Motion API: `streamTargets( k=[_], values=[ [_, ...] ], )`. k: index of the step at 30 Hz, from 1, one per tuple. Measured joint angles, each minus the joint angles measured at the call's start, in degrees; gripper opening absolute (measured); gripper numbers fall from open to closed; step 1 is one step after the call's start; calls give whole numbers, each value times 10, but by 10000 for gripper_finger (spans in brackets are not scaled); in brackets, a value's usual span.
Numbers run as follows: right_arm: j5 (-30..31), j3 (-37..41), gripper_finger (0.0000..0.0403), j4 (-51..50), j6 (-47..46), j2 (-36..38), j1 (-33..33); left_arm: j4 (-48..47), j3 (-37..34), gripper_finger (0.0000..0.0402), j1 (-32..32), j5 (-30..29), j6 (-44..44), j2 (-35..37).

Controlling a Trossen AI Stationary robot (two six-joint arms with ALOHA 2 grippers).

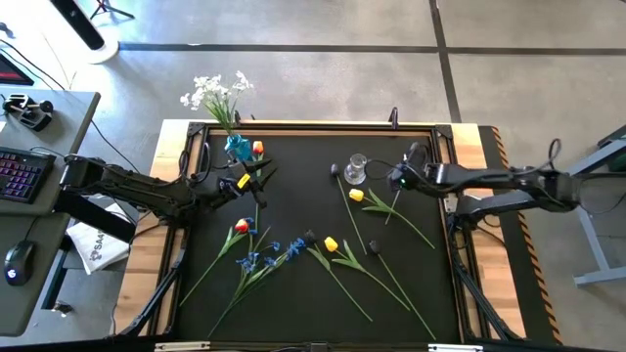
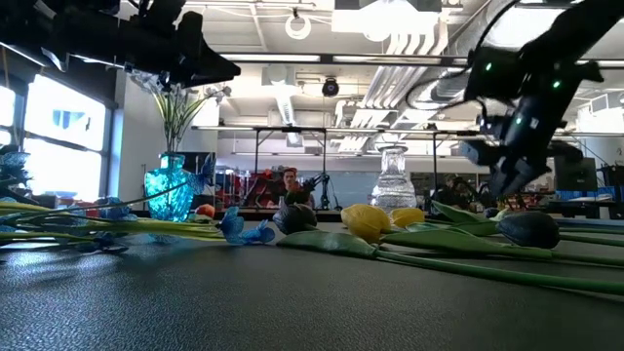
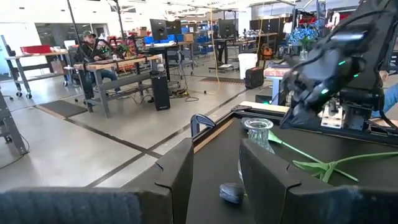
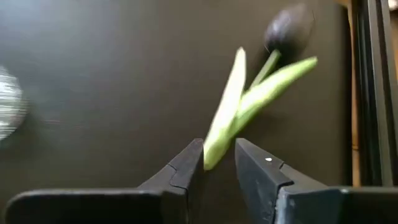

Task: Sort flowers into vase by color
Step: Put the black flower into the transparent vase

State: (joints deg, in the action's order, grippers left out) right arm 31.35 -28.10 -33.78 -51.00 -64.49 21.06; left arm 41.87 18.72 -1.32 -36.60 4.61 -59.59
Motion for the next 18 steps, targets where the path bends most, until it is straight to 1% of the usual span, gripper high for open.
streamTargets(
  k=[4, 7, 10, 14, 18],
  values=[
    [-29, 0, 136, 30, 23, -42, 48, 0, 0, 120, 0, 0, 1, 0],
    [-33, 0, 170, 54, 30, -65, 75, 0, 0, 120, 0, 0, 1, 0],
    [-50, 0, 193, 79, 40, -86, 98, 0, 0, 120, 0, 0, 1, 0],
    [-55, 0, 200, 103, 50, -112, 117, 0, 0, 120, 0, 0, 1, 0],
    [-62, 0, 183, 121, 60, -132, 122, 0, 0, 120, 0, 0, 1, 0]
  ],
)
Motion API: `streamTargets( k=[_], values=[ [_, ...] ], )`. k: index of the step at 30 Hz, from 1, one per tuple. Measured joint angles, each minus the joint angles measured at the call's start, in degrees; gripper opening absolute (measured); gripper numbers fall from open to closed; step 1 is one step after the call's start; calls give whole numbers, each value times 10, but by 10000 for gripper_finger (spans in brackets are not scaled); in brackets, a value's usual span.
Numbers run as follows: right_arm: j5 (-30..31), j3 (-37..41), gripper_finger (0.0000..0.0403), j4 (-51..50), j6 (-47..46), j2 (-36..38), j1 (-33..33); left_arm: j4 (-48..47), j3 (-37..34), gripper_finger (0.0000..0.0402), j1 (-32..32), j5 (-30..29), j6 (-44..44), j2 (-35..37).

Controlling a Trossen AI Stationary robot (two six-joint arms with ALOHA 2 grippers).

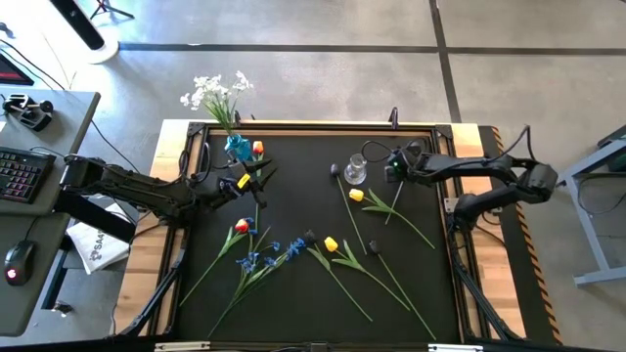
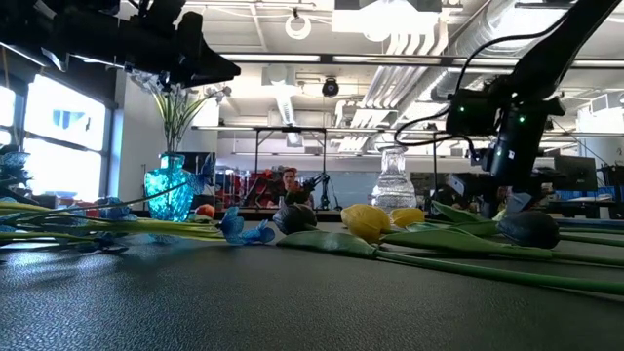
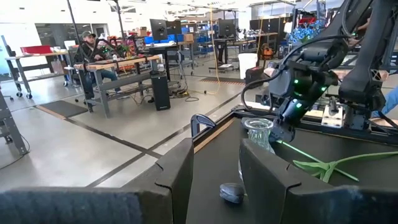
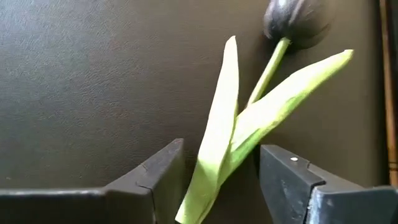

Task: Sort flowers into vase by color
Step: Put the black flower into the transparent vase

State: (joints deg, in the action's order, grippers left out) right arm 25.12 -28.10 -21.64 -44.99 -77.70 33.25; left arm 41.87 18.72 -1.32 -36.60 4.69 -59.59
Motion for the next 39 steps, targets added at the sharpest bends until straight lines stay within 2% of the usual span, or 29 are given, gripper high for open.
streamTargets(
  k=[9, 18, 24, 30, 35, 39],
  values=[
    [-1, -2, 106, 24, 5, -34, 1, 0, 0, 120, 0, 0, -1, 0],
    [18, 1, 10, 24, 26, -15, -7, 0, 0, 120, 0, 0, -1, 0],
    [41, 2, 16, 44, 41, 32, -24, 0, 0, 120, 0, 0, -2, 0],
    [66, 2, 5, 103, 84, 114, -57, 0, 0, 120, 0, 0, -15, 0],
    [96, 1, 4, 171, 152, 205, -93, 0, 0, 120, -1, 0, -15, 0],
    [101, 1, 3, 273, 235, 275, -130, 0, 0, 120, -4, 0, -15, 0]
  ],
)
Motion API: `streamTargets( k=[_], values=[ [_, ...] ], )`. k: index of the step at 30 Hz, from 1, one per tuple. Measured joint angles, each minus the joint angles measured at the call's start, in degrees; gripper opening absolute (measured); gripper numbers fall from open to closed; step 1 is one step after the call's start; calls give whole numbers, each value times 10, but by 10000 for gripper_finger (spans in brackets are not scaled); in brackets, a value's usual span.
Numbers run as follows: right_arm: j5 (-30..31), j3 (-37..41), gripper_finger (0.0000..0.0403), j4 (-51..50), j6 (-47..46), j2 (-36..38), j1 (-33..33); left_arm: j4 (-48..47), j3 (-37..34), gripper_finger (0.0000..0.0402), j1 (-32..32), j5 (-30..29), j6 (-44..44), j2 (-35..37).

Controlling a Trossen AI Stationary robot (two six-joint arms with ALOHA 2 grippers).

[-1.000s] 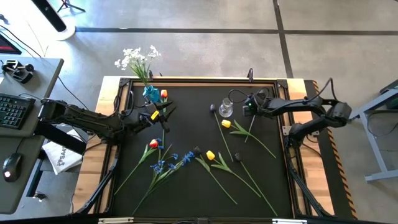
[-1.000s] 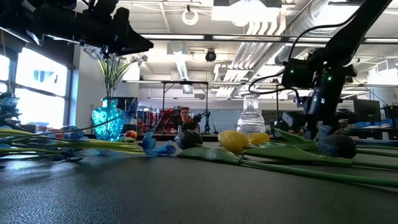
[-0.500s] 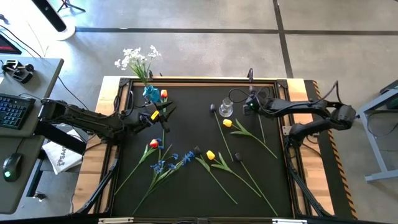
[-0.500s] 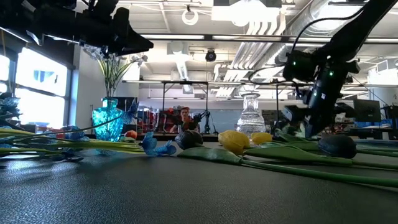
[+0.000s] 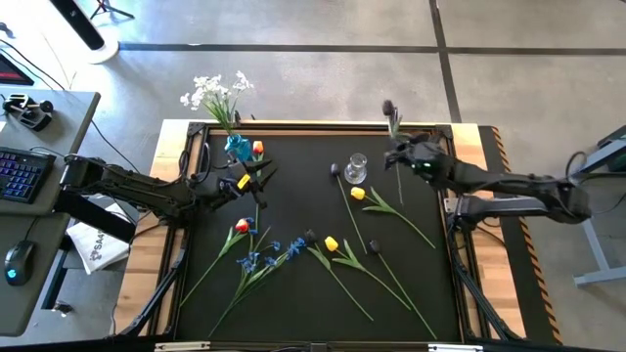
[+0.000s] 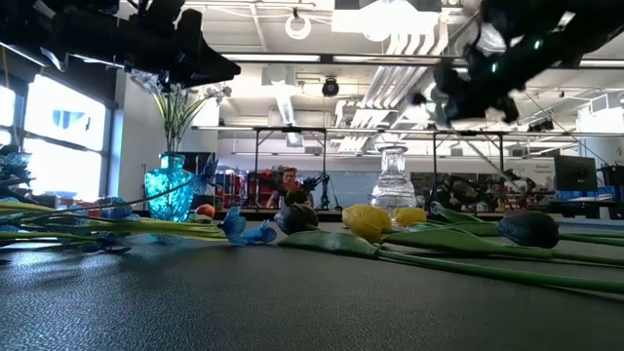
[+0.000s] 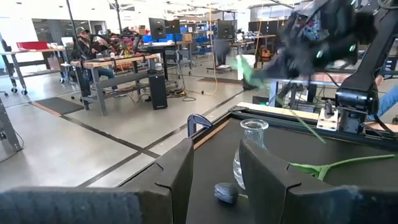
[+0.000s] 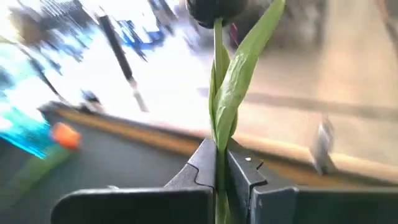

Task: Sort flowers into vase by color
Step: Put the black flower into the transparent vase

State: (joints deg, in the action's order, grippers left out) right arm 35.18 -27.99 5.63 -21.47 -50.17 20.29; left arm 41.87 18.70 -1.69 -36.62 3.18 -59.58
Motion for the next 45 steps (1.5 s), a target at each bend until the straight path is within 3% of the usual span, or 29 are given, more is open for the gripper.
streamTargets(
  k=[4, 8, 12, 21, 32, 45],
  values=[
    [-16, 8, 3, 190, 107, 37, -47, 0, 0, 120, 0, 0, 0, 0],
    [-117, 35, 3, 422, 227, 28, -82, 0, 0, 120, 0, 0, 0, 0],
    [-199, 54, 3, 569, 297, -12, -94, 0, 0, 120, 0, 0, 0, 0],
    [-200, 60, 3, 803, 360, -174, -70, 4, 0, 120, 0, 0, 0, 0],
    [-198, 32, 3, 844, 345, -298, -29, 4, 0, 120, 0, 0, 0, 0],
    [-199, 26, 17, 821, 348, -328, -30, 5, 0, 120, 0, 0, 0, 0]
  ],
)
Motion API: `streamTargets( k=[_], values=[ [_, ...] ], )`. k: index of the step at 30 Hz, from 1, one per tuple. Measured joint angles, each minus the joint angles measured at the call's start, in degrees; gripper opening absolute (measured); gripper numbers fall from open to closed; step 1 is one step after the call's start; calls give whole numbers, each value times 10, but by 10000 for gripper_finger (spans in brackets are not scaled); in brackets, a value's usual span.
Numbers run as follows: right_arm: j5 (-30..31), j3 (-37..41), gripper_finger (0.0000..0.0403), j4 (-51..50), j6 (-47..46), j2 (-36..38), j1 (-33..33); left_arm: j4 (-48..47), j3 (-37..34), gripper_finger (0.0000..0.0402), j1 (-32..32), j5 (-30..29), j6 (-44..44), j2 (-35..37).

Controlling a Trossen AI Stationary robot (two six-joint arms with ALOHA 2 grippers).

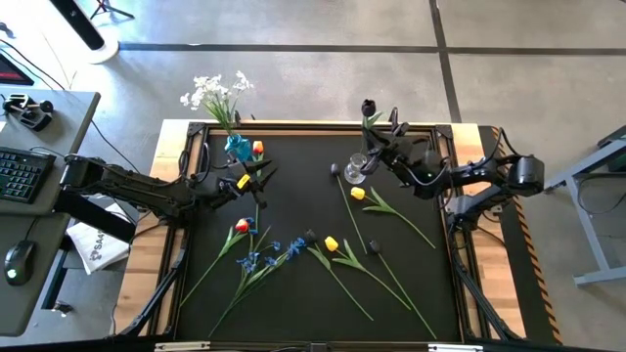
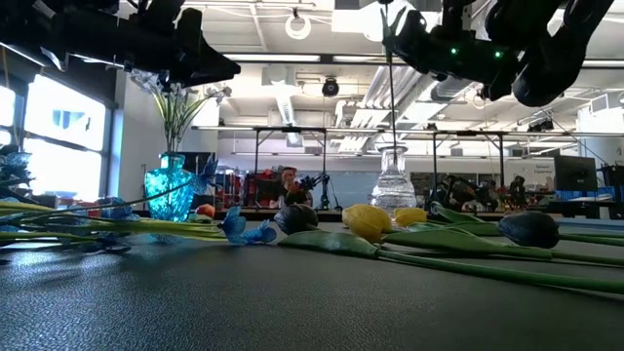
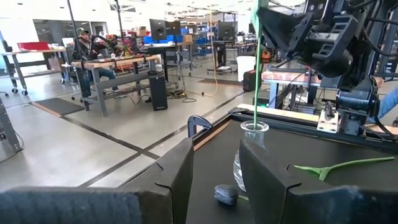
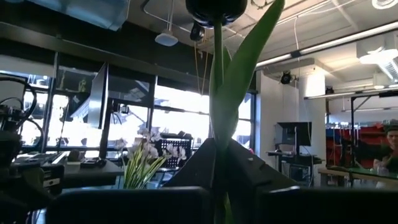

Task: Sort flowers into vase by color
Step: Put the black flower into the transparent vase

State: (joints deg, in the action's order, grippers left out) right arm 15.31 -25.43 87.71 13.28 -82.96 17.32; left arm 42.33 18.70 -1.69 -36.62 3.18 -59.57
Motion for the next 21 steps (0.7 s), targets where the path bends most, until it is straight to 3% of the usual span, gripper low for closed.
streamTargets(
  k=[14, 21],
  values=[
    [2, 0, 158, -33, -28, 0, -2, 0, 0, 120, 0, 0, 0, 0],
    [66, 0, 210, -92, -5, 21, -30, 0, 0, 120, 0, 0, 0, 0]
  ],
)
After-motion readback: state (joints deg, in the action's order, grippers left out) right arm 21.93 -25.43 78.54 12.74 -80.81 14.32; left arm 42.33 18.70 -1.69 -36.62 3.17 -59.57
